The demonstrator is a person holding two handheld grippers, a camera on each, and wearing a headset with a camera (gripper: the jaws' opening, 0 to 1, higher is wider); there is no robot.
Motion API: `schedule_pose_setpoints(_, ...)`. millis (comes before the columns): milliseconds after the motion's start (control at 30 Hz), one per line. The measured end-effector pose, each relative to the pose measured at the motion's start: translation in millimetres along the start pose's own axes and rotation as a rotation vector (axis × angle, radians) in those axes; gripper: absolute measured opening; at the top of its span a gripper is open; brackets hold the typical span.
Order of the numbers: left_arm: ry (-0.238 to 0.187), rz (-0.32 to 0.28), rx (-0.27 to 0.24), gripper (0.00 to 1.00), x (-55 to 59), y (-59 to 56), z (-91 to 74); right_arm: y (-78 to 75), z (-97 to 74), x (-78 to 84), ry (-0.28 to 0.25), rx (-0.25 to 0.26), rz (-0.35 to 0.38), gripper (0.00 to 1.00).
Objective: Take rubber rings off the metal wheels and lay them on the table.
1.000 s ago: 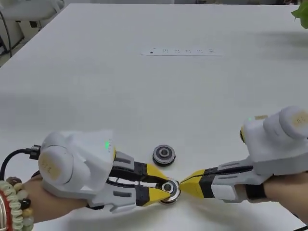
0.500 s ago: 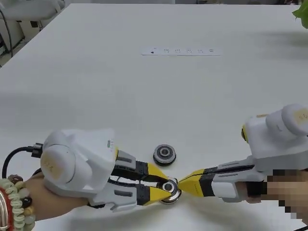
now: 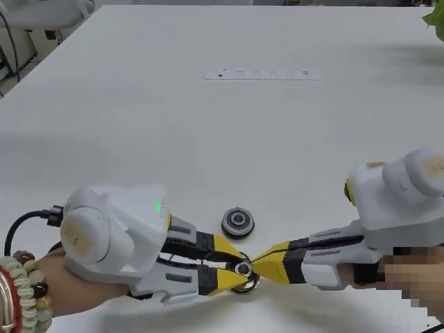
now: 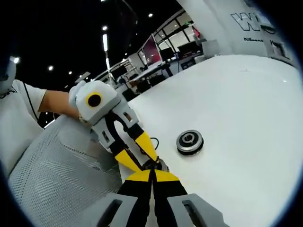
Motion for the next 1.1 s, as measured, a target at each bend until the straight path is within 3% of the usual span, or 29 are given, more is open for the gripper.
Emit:
schedule_pose_setpoints(100, 0.0, -0.014, -0.003, 0.07, -0.3, -0.3, 0.0, 2.0, -0.1, -0.2, -0.016, -0.02, 0.032, 0.0)
schedule_pose_setpoints(200, 0.008, -0.021, 0.001, 0.07, -1.2, -0.1, 0.6, 0.6, -1.3, -0.7, -0.022, -0.009, 0.027, 0.0)
schedule_pose_setpoints(467, 0.073, 0.027, 0.014, 0.1, -7.4, -1.4, -0.3, -0.6, -3.1, -1.1, -0.03, -0.003, 0.033, 0.0)
schedule_pose_setpoints(767, 0.031, 0.01, 0.028, 0.29, -23.9, 5.7, -20.3, -2.9, -9.5, -3.5, -0.047, 0.003, 0.046, 0.0)
schedule_pose_setpoints(900, 0.049, 0.038, 0.034, 0.41, -22.6, 5.8, -29.9, -3.7, -13.1, -5.0, -0.053, 0.012, 0.042, 0.0)
schedule_pose_setpoints(1100, 0.07, 0.024, 0.053, 0.55, -20.5, 1.5, -45.2, -4.3, -20.1, -6.9, -0.065, 0.028, 0.038, 0.0)
Point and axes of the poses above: the centre of the closed fingertips' face, and the gripper's own axes: z roughly forward along the fingers, y roughly to its left, x roughly out of its underside, the point moved 5 cm from there along -z, roughly backward along the fingers, and after that the axes turned 8 degrees about y, right-handed, at the moved point
